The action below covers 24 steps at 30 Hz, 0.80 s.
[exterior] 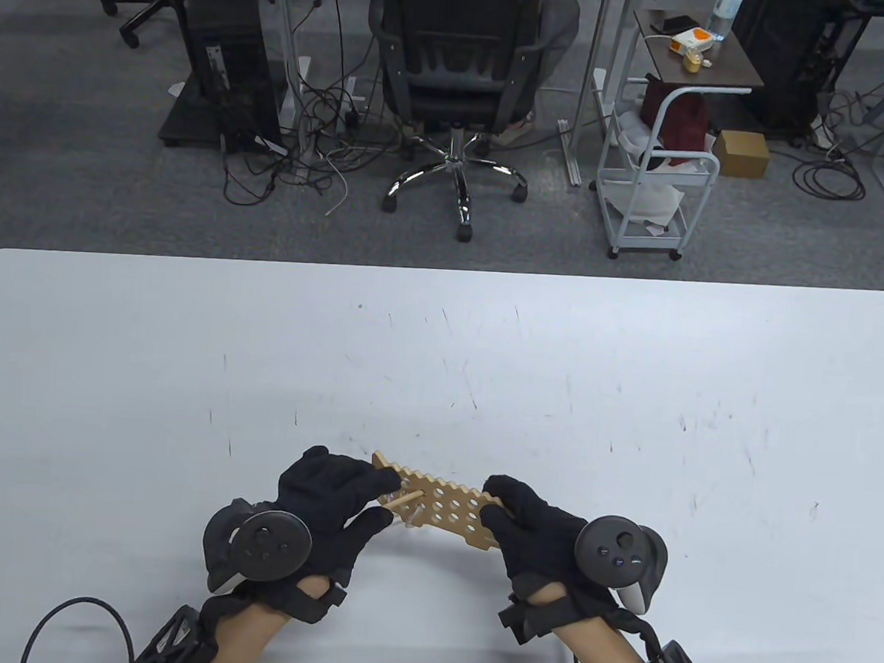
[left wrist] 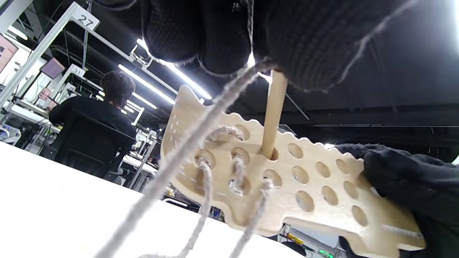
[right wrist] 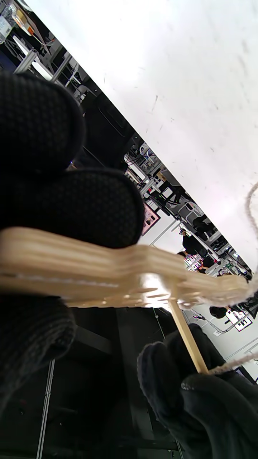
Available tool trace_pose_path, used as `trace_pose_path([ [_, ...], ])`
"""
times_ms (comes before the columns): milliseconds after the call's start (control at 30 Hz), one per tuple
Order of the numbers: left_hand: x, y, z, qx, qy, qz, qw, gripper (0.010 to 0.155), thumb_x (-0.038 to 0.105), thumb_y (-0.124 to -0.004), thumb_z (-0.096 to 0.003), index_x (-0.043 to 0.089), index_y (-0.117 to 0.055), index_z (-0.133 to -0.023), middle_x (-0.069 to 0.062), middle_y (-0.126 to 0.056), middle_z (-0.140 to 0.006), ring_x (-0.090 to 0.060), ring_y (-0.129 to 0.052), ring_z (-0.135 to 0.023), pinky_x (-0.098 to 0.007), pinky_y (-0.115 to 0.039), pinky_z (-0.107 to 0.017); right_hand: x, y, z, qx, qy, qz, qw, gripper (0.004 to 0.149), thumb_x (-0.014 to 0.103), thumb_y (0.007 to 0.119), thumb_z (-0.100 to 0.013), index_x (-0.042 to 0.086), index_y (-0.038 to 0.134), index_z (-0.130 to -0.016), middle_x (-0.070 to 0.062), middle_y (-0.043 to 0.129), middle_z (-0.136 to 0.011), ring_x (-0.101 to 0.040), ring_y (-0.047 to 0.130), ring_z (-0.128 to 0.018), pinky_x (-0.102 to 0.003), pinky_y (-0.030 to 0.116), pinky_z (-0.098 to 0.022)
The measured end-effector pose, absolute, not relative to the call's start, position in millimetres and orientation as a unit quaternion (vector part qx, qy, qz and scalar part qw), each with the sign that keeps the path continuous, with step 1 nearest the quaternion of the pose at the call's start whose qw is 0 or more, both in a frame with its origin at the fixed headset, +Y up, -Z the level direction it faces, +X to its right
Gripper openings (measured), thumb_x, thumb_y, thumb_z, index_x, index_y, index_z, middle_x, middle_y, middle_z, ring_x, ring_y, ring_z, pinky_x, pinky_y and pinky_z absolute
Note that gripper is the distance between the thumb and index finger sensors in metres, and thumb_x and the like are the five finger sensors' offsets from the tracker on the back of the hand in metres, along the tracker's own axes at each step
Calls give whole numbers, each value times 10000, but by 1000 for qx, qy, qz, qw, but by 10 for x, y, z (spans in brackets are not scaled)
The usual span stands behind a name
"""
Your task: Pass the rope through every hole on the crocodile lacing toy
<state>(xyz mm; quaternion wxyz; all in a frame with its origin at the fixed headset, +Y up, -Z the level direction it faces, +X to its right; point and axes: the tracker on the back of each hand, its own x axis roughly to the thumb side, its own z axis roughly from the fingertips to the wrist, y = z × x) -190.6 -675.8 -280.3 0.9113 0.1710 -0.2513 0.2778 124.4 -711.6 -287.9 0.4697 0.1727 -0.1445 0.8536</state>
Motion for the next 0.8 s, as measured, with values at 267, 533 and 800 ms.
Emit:
trace_pose_path([
  [267, -1901, -6780, -2812, 158, -239, 285, 914, 667, 504, -904, -380, 418, -690, -1006, -42, -553, -1105, -359, -492, -1037, -583, -380, -782, 1176, -7097, -2831, 187, -142, 850, 473, 464, 386, 810, -468, 164, 765, -873, -41, 982, -658, -217, 1059, -438, -437, 839, -373],
  [533, -1897, -6786, -2817, 149, -236, 286, 917, 695, 517, -906, -378, 418, -665, -1022, -48, -522, -1121, -365, -468, -1049, -590, -364, -782, 1109, -7089, -2793, 208, -138, 843, 476, 466, 388, 810, -468, 163, 764, -874, -43, 982, -660, -220, 1058, -443, -438, 839, -375],
  [800, -1886, -6793, -2820, 144, -235, 283, 919, 714, 516, -926, -369, 430, -656, -1025, -47, -502, -1135, -369, -451, -1062, -601, -349, -783, 1059, -7093, -2774, 230, -131, 836, 481, 470, 389, 810, -467, 166, 759, -877, -43, 981, -665, -222, 1057, -450, -434, 838, -383],
])
